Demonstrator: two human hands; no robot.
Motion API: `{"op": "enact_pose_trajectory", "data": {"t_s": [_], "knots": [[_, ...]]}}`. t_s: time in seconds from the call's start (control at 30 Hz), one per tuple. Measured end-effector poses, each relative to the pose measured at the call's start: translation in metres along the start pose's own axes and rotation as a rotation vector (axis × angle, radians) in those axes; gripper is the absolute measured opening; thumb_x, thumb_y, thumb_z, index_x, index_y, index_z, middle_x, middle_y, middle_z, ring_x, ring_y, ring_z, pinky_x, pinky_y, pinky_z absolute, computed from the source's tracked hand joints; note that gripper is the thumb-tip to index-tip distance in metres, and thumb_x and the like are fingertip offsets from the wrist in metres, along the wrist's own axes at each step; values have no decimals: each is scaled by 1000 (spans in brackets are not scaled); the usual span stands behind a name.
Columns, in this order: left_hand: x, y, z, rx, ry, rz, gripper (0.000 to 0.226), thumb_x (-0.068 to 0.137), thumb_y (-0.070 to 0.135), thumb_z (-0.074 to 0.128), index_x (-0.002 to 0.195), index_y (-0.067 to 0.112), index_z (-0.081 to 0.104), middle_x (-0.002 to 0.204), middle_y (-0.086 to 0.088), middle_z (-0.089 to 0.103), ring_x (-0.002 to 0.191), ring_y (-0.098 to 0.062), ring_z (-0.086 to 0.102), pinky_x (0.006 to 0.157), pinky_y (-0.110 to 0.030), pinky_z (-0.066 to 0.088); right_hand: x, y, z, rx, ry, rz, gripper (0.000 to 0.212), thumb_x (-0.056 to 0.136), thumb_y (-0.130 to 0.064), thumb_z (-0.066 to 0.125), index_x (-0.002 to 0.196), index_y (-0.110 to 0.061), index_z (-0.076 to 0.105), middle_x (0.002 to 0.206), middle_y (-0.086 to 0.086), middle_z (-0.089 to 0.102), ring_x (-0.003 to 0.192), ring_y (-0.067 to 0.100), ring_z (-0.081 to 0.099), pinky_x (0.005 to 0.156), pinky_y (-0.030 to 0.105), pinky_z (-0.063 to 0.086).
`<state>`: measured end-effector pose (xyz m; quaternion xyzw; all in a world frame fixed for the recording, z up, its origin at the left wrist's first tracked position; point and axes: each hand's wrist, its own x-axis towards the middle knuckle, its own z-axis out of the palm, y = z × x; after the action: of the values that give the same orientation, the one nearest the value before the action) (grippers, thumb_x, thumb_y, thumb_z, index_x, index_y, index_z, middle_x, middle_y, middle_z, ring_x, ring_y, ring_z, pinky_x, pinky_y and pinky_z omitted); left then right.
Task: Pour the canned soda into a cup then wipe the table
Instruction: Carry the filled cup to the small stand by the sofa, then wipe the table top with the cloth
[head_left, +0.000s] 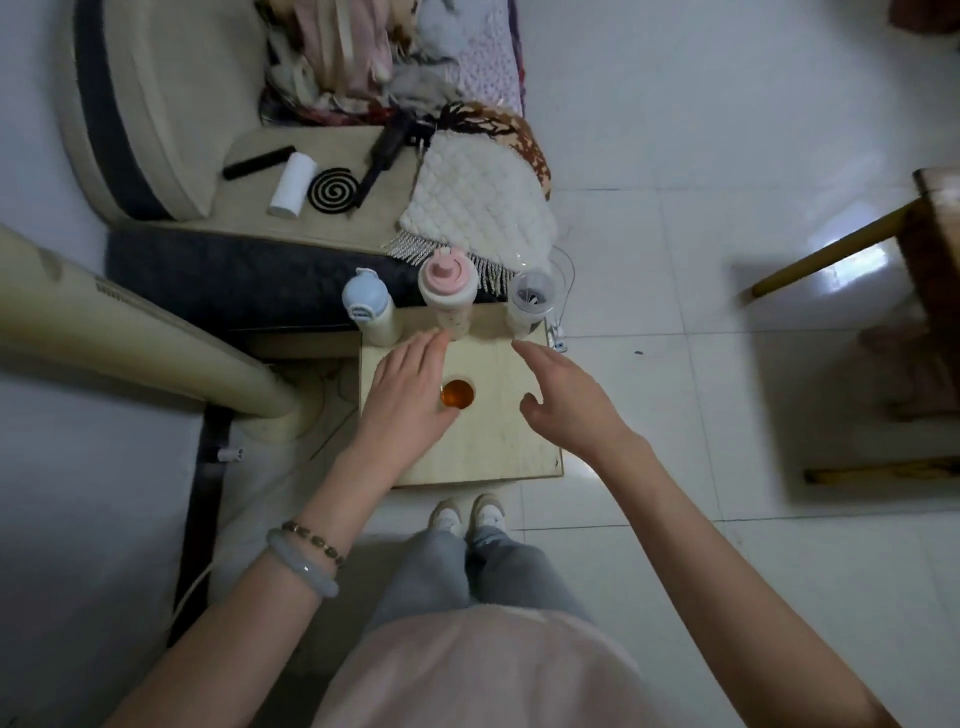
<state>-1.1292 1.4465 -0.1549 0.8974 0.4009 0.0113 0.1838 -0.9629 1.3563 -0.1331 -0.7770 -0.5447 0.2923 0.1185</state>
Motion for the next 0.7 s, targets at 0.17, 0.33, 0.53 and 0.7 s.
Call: {"op": "enact_pose_trajectory", "data": {"t_s": [0.17, 0.33, 0.53, 0.7], "knots": [[-7, 22, -30, 118, 72, 160, 84, 77, 30, 73, 145, 9, 28, 148, -9, 35, 136, -26, 32, 112, -36, 21, -34, -16, -27, -88, 119, 29, 65, 86, -7, 50, 146, -16, 27, 151, 0, 33, 134, 19, 35, 95, 32, 41], [-7, 37, -52, 149, 70, 295, 85, 77, 33, 72, 145, 11, 27, 150, -7, 32, 139, -23, 28, 113, -34, 18, -63, -32, -51, -122, 259, 95, 65, 86, -7, 51, 146, -16, 27, 148, 1, 36, 132, 21, 37, 94, 31, 41], [-1, 53, -69, 146, 53, 443, 88, 80, 36, 70, 148, 11, 20, 154, -6, 25, 142, -22, 21, 115, -34, 12, -89, -40, -60, -124, 342, 214, 66, 89, -9, 50, 147, -19, 22, 151, 1, 31, 137, 19, 30, 99, 31, 38], [5, 72, -72, 167, 72, 565, 88, 75, 36, 76, 145, 10, 29, 149, -8, 34, 139, -25, 30, 113, -34, 15, -112, -40, -63, -111, 415, 323, 66, 90, -13, 50, 148, -21, 18, 152, -1, 28, 138, 17, 28, 99, 30, 38]]}}
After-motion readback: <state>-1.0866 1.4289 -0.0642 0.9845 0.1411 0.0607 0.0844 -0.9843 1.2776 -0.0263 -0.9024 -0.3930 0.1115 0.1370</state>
